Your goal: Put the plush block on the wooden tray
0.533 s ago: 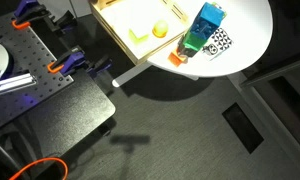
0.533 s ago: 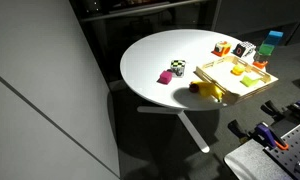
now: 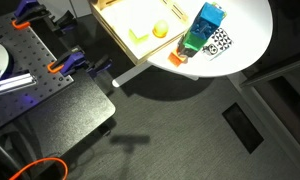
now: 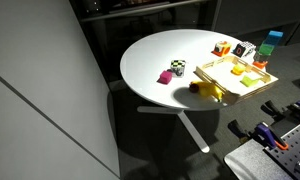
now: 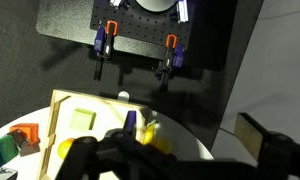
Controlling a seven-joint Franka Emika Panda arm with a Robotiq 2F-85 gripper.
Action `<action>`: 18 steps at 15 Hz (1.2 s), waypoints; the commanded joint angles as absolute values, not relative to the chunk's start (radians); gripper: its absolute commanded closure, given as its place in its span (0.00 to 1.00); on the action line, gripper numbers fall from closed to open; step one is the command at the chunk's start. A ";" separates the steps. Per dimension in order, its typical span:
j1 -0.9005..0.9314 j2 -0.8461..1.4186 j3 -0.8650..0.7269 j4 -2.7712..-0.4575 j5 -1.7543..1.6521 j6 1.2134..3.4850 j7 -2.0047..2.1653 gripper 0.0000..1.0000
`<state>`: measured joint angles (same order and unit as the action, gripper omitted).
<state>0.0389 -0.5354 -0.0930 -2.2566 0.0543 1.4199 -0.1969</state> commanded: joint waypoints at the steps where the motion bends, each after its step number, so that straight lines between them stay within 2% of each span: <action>1: 0.026 -0.492 -0.088 -2.259 0.044 1.473 -0.218 0.00; 18: 0.029 -0.194 -0.073 -2.286 0.047 1.965 -0.325 0.00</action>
